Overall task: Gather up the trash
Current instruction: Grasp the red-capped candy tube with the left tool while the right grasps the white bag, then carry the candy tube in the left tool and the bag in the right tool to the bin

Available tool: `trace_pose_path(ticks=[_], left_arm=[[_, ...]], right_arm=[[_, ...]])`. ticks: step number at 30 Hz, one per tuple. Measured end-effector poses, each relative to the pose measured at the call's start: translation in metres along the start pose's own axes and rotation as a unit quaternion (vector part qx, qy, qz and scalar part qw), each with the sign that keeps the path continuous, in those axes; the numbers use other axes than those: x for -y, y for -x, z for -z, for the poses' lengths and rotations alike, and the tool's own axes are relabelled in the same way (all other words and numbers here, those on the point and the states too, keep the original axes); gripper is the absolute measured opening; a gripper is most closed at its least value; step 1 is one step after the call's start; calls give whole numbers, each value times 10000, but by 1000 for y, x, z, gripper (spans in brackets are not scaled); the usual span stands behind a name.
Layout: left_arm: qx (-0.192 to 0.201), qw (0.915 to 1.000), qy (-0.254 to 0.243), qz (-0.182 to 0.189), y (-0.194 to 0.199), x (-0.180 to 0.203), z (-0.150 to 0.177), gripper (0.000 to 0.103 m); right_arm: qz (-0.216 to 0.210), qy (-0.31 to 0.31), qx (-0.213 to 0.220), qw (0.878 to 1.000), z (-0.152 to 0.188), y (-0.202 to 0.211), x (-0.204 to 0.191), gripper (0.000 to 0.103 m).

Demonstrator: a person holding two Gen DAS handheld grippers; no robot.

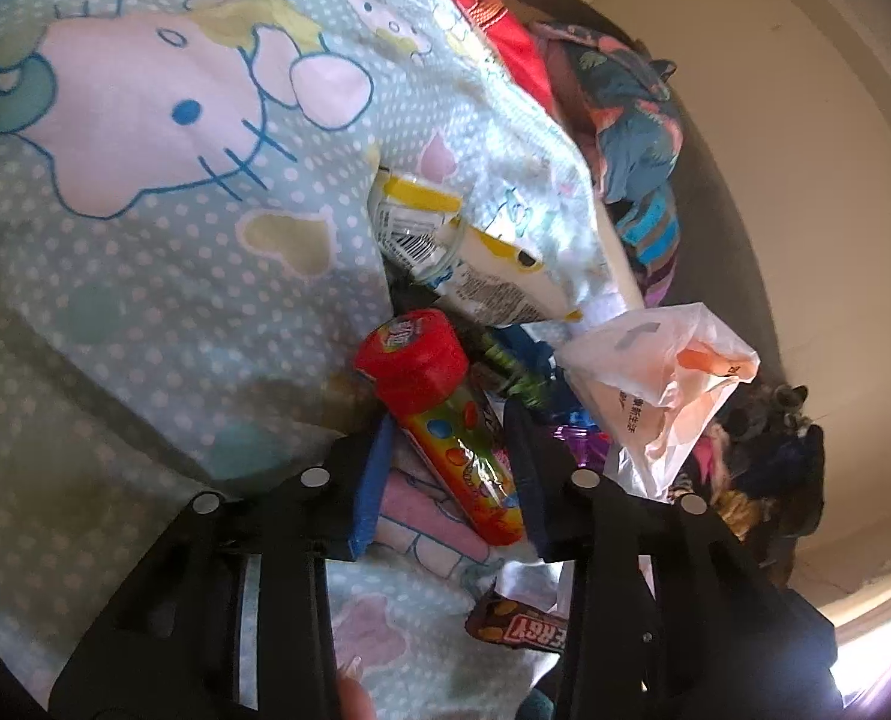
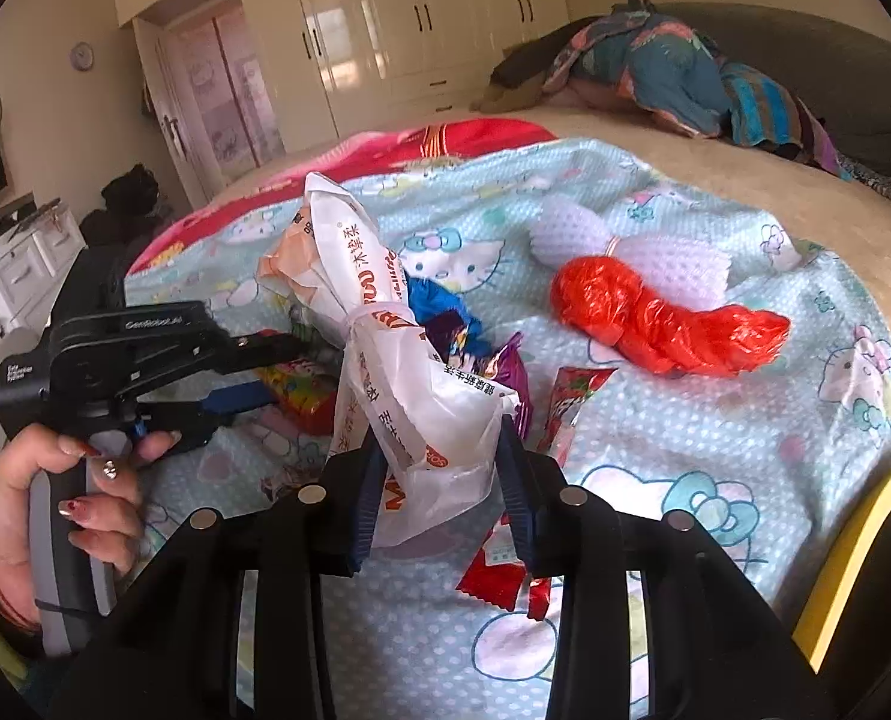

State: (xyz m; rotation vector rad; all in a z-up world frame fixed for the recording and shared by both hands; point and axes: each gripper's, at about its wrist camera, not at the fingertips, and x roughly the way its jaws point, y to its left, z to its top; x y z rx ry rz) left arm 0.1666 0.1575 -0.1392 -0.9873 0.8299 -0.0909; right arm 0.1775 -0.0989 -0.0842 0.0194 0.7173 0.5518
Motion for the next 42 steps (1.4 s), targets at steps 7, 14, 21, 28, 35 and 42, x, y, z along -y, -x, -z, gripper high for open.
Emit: trace_pose_path(ticks=[7, 14, 21, 28, 35, 42], left_arm=[[316, 9991, -272, 4, 32, 12, 5, 26], [473, 9961, -746, 41, 52, 38, 15, 25], [497, 9917, -1183, 116, 57, 67, 26, 24], [563, 9849, -1634, 90, 58, 94, 37, 23], [606, 9761, -2085, 53, 60, 118, 54, 22], [625, 9681, -2425, 117, 62, 140, 71, 22]], right_arm=[[77, -27, 373, 9993, -4, 16, -1, 34], [434, -85, 657, 9969, -13, 20, 5, 34], [773, -88, 999, 9920, -20, 34, 13, 34], [790, -266, 1155, 9898, -26, 50, 28, 34], [704, -403, 1290, 9883, -28, 75, 36, 34], [683, -540, 1328, 9873, -24, 98, 45, 34]])
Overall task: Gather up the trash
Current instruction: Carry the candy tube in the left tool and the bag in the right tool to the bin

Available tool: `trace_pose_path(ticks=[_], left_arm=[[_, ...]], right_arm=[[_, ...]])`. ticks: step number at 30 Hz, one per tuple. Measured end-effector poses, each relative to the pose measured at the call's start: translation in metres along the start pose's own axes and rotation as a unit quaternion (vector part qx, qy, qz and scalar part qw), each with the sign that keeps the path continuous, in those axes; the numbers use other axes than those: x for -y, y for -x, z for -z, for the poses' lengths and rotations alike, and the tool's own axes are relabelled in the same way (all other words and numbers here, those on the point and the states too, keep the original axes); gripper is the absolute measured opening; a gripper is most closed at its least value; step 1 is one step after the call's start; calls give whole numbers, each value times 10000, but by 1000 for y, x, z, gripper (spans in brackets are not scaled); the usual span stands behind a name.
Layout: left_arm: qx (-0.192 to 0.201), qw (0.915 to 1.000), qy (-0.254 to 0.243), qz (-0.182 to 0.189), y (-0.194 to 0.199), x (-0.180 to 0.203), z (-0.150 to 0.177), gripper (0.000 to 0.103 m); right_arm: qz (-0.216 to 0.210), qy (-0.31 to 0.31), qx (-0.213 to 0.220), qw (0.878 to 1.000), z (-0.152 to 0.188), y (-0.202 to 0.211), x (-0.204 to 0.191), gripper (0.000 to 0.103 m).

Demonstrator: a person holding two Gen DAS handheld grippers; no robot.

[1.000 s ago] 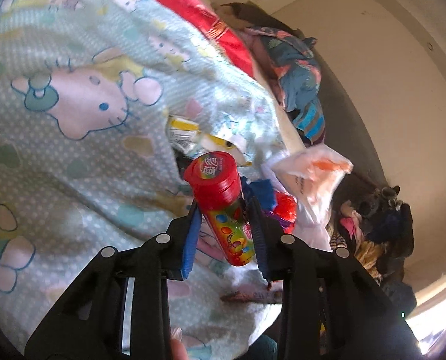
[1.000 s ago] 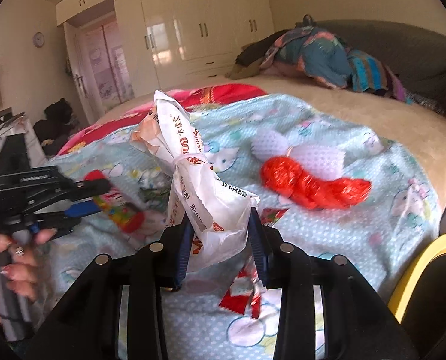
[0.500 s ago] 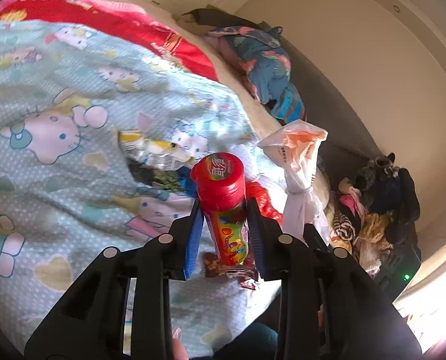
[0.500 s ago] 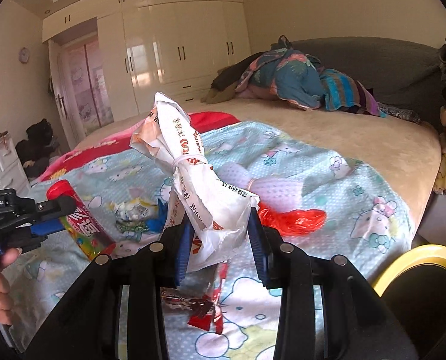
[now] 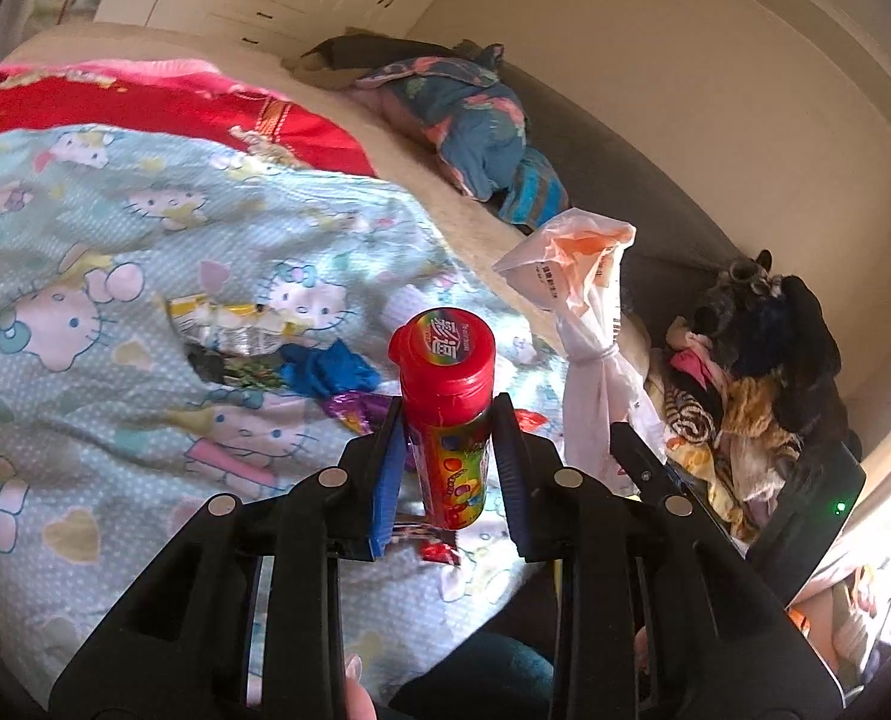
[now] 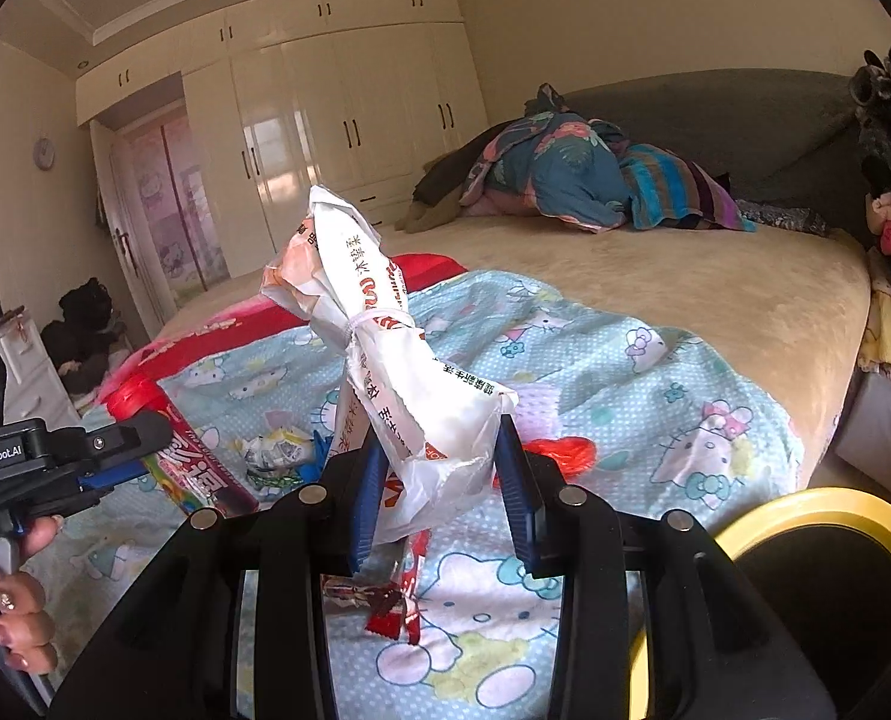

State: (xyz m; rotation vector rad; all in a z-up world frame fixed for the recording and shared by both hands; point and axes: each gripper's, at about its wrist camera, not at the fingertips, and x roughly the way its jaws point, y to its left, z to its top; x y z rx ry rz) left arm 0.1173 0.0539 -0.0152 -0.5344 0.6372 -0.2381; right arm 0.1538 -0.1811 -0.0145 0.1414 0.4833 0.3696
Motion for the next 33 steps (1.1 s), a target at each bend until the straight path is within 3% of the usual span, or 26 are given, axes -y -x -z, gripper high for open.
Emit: trace_pose_path(ticks=[19, 33], left_arm=[[-49, 9972, -685, 286, -1, 61, 18, 22], [-184, 9932, -1012, 549, -7, 92, 34, 22]], right_arm=[[237, -281, 121, 9993, -8, 52, 33, 34], [480, -483, -40, 9977, 1, 74, 64, 34]])
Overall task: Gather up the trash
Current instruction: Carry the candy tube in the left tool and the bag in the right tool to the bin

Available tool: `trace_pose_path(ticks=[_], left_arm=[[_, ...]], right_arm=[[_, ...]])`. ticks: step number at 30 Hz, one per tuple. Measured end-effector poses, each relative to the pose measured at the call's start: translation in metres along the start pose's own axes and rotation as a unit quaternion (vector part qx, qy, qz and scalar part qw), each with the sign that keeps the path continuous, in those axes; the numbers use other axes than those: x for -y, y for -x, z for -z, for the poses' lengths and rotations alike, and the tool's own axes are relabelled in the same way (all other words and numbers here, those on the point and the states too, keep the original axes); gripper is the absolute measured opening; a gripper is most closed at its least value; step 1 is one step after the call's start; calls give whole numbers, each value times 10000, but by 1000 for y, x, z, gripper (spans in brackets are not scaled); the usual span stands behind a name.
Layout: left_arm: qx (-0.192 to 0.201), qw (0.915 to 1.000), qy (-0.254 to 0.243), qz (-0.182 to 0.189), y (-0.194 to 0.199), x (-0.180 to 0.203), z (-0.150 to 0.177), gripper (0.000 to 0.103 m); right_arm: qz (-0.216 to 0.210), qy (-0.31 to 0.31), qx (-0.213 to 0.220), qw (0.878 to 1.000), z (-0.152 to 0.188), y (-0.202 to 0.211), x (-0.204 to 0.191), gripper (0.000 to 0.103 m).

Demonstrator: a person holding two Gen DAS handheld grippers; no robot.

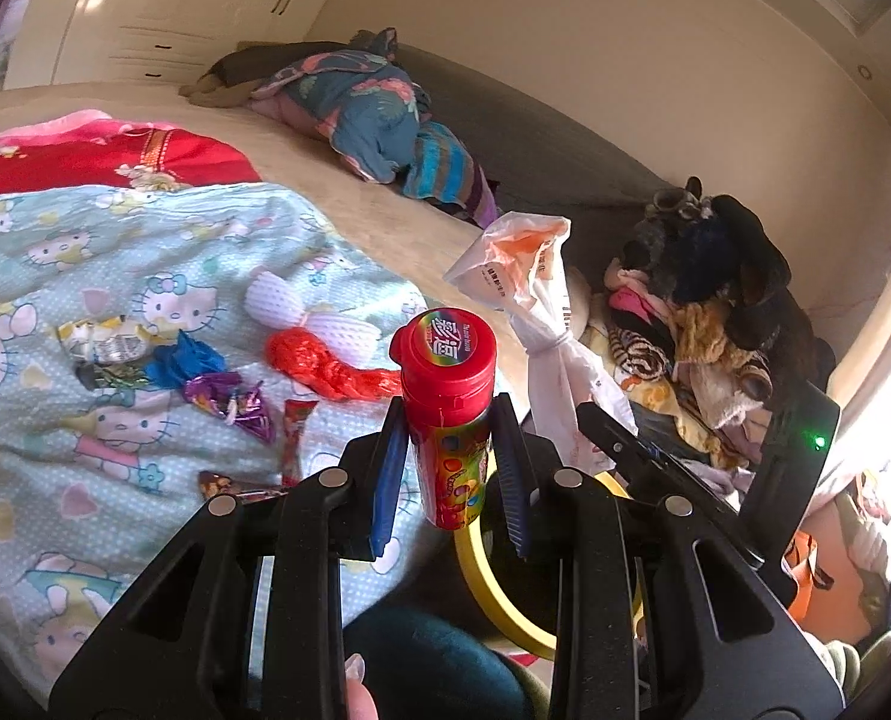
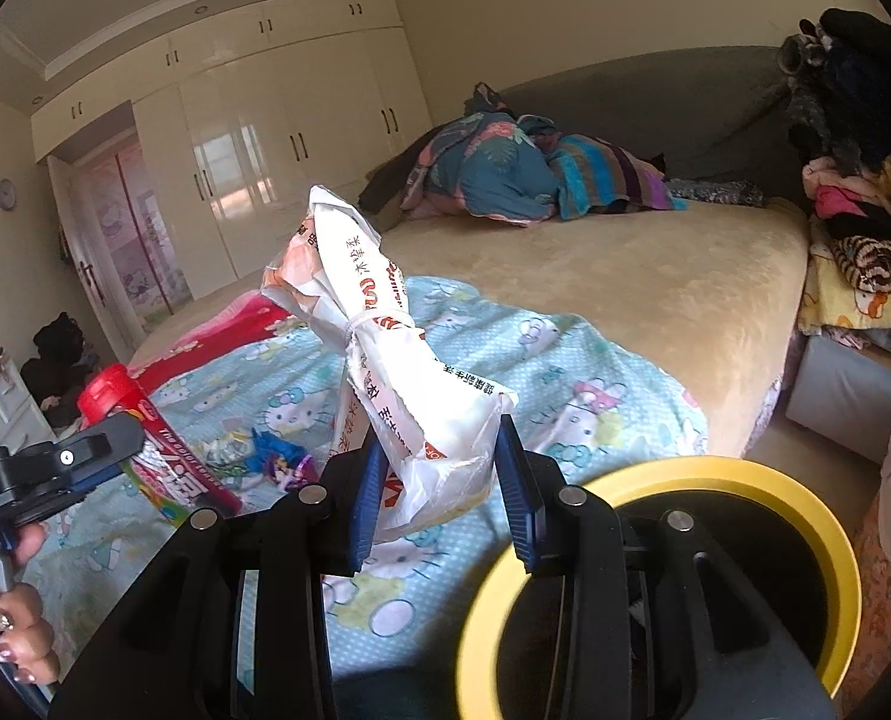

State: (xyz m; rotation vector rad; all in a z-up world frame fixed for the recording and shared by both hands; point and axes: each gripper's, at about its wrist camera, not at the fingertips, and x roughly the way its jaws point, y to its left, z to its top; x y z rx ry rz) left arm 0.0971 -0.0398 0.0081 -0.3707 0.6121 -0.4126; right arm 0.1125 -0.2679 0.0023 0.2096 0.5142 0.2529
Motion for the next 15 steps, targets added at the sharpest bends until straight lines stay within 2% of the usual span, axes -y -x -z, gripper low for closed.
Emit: trace_pose_path(ticks=[15], left_arm=[[-173, 9991, -340, 206, -13, 35, 12, 22]], right_arm=[[267, -93, -107, 9995, 3, 13, 37, 34]])
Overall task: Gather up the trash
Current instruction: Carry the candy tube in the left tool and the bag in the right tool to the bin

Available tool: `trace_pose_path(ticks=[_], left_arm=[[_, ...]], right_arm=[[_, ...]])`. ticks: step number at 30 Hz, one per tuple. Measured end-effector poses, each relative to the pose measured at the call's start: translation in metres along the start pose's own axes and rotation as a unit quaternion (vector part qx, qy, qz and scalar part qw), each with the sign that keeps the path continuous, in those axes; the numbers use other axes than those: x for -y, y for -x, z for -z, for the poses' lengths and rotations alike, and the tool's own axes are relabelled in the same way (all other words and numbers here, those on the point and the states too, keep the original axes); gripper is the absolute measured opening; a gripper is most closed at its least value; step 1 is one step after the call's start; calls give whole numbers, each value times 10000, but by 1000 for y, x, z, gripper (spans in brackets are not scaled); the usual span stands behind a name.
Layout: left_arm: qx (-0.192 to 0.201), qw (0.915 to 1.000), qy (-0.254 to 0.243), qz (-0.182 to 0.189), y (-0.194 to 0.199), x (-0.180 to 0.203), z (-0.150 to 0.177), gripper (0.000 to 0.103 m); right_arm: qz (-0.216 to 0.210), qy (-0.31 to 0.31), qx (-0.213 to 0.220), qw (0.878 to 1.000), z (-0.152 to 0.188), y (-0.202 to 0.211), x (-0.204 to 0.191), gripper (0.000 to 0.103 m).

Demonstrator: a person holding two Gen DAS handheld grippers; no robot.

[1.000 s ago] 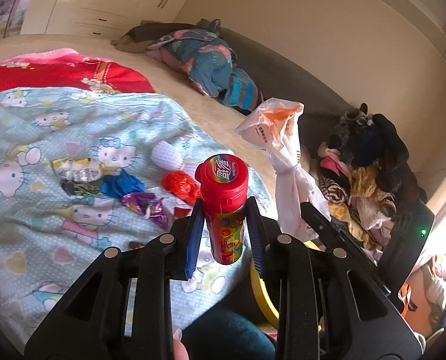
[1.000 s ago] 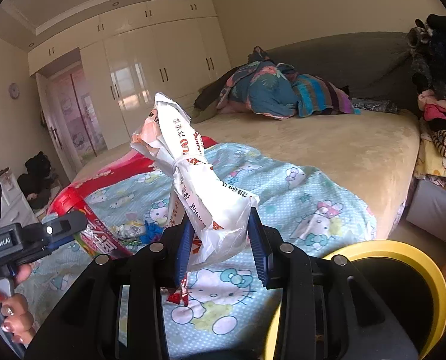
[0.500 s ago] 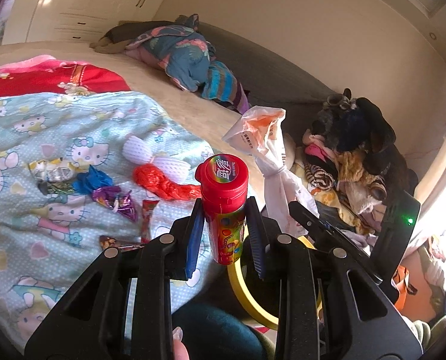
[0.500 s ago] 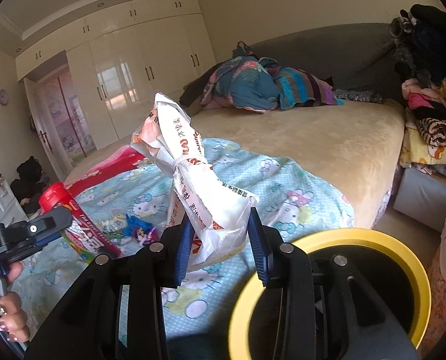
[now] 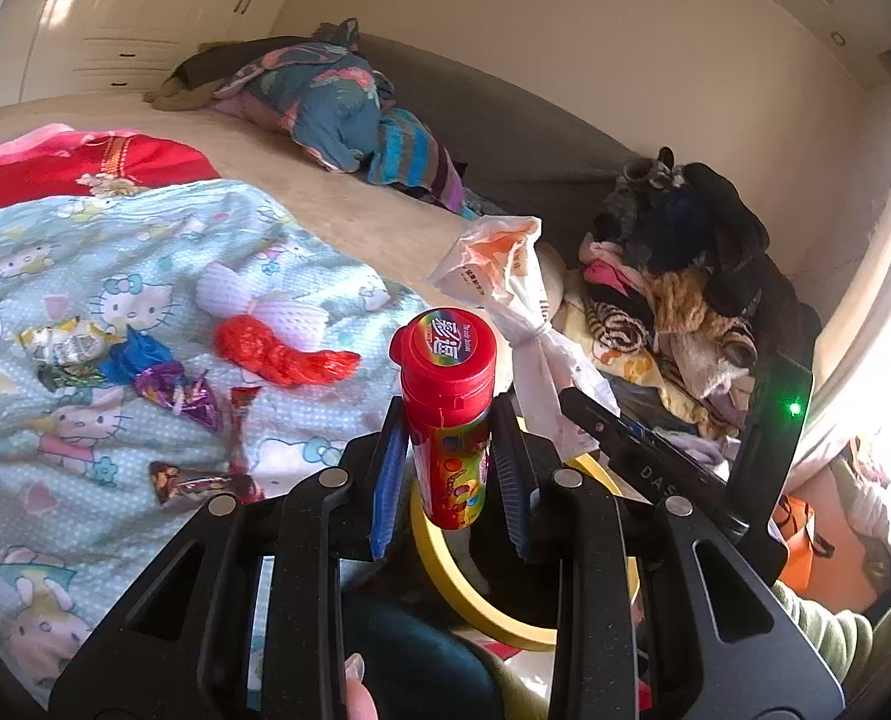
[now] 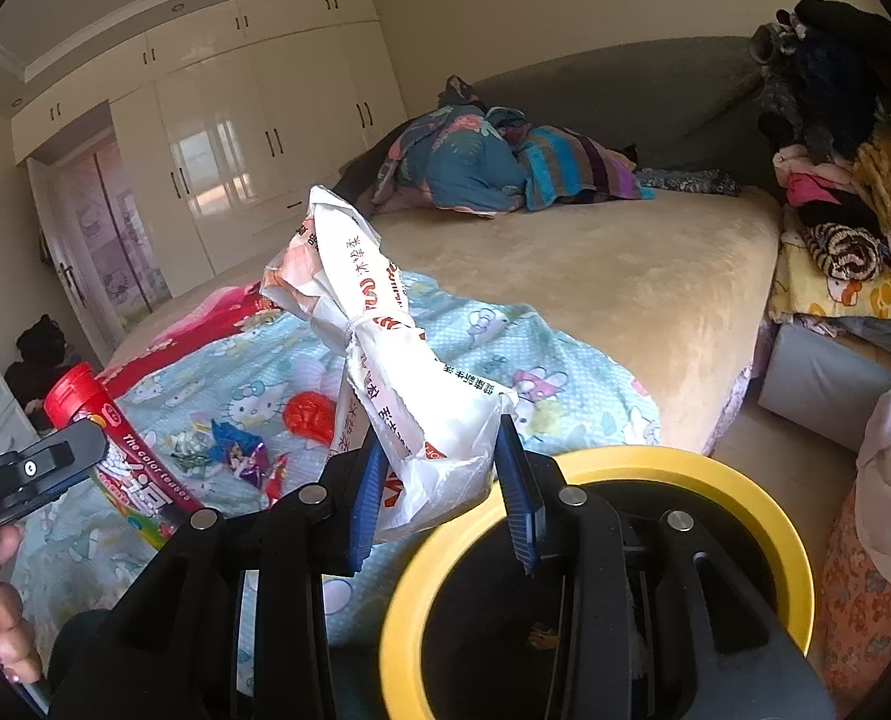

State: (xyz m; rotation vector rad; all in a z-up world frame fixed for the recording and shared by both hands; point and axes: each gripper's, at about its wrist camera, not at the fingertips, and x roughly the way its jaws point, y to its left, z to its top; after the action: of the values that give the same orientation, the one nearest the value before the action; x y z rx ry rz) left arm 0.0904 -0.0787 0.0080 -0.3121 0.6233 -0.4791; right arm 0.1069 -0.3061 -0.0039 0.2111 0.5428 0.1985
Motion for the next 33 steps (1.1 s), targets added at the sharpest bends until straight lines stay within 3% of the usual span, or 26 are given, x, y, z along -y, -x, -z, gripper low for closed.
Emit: trace_pose_path(ticks=[17, 33], left_arm=[[-313, 9983, -438, 226, -29, 40, 26, 22], [-682, 9946, -690, 361, -60, 63, 49, 22]], right_arm=[[409, -217, -64, 9989, 9, 11, 55, 34], [649, -328, -391, 9966, 28, 9, 96, 34]])
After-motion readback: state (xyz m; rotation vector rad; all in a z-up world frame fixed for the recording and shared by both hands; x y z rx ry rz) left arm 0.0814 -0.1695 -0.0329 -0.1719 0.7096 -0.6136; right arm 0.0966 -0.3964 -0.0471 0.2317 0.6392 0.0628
